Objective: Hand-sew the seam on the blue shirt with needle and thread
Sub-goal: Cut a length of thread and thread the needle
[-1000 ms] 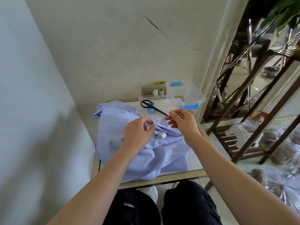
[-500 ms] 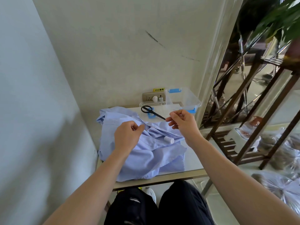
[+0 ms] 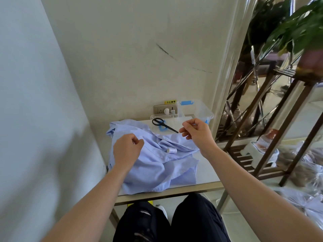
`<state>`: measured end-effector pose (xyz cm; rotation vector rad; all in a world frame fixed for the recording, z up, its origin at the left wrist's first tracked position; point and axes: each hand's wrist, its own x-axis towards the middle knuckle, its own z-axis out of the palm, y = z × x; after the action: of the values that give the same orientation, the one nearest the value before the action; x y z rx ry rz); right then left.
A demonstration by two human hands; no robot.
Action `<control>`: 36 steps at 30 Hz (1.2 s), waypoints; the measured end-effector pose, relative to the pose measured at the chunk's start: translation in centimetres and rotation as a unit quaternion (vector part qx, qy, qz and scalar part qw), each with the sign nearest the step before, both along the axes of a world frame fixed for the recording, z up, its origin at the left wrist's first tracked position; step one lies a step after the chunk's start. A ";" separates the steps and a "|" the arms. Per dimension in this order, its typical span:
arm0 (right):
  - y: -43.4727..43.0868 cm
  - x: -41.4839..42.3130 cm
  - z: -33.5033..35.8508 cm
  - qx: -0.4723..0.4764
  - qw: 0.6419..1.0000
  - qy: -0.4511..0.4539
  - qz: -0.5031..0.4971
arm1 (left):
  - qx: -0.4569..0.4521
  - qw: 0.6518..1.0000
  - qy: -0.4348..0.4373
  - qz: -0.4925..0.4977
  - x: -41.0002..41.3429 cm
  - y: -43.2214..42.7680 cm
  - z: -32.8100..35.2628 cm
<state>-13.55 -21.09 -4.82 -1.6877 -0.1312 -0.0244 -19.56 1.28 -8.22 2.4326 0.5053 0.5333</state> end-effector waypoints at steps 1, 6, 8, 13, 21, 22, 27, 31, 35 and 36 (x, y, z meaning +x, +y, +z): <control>0.0 0.0 0.0 -0.003 1.000 -0.002 0.001 | 0.004 1.000 -0.001 0.003 -0.1 0.2 0.0; 0.0 -0.2 0.0 -0.013 1.000 -0.005 0.009 | 0.048 0.999 0.007 -0.002 -0.3 0.7 -0.1; 0.1 -0.2 0.1 -0.022 1.000 -0.007 0.011 | 0.067 0.998 0.019 -0.003 -0.4 0.8 -0.3; -0.3 -0.1 0.1 -0.029 1.000 -0.010 0.002 | 0.104 0.994 0.041 0.003 -0.9 1.2 -0.7; -0.4 0.1 0.3 -0.030 0.999 -0.023 0.005 | 0.159 0.984 0.061 0.055 -0.6 1.7 -0.9; -0.4 0.1 0.3 -0.033 0.999 -0.023 0.007 | 0.164 0.981 0.068 0.078 -0.5 1.5 -0.8; -0.5 0.1 0.4 -0.038 0.999 -0.024 0.010 | 0.123 0.982 -0.117 0.084 0.1 -0.1 0.4; -0.5 0.1 0.4 -0.042 0.999 -0.027 0.012 | 0.018 0.964 -0.248 -0.093 0.7 -3.0 2.4; -0.4 0.0 0.5 -0.045 0.998 -0.036 0.018 | -0.124 0.956 -0.113 -0.239 0.8 -6.4 4.0; -0.4 0.0 0.5 -0.045 0.998 -0.039 0.019 | -0.165 0.949 -0.057 -0.263 0.9 -7.2 4.1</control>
<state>-13.59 -21.44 -4.29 -1.7747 -0.2257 -0.0559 -18.64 -5.90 -4.08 2.0774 -0.1076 0.3226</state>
